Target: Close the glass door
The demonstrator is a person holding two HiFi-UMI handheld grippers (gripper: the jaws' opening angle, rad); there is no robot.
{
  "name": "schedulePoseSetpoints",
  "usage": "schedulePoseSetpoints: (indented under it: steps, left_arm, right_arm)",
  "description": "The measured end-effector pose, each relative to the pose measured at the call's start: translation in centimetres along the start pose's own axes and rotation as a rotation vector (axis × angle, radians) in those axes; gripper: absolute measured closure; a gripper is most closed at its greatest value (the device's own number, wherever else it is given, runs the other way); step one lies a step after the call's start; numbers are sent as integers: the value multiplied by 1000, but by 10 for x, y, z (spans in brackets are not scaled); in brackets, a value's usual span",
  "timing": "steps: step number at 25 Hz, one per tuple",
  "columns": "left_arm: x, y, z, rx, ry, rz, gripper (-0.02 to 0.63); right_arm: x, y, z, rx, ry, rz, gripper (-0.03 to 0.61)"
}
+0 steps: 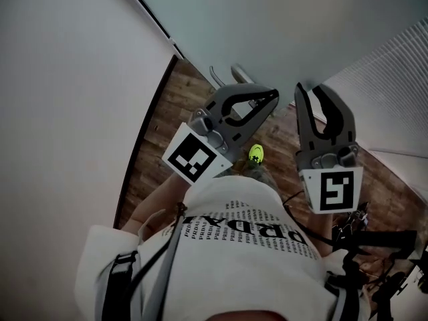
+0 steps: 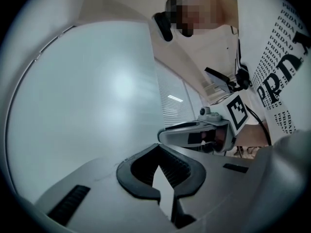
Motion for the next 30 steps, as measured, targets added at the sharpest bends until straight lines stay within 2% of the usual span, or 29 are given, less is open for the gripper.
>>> schedulePoseSetpoints:
  steps: [7, 13, 19, 26, 30]
  left_arm:
    - [9, -1, -1, -88, -15, 4, 615]
    - [17, 0, 1, -120, -24, -10, 615]
    - [9, -1, 0, -81, -42, -2, 615]
    - [13, 0, 3, -6, -65, -38, 615]
    - [3, 4, 5, 33, -80, -3, 615]
  right_arm:
    - [-3, 20, 5, -118, -20, -62, 515]
    - [-1, 18, 8, -137, -34, -79, 515]
    - [-9, 14, 0, -107, -24, -87, 515]
    - [-5, 11, -8, -37, 11, -75, 515]
    - [-18, 9, -6, -6, -7, -103, 515]
Point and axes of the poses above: the fingertips, and each gripper's own axes: z forward along the fingers, y to its left, x out of its underside, the point moved 1 cm from there along -z, backward along the fingers, and after that the axes turned 5 degrees about -y, right-handed, at the moved point
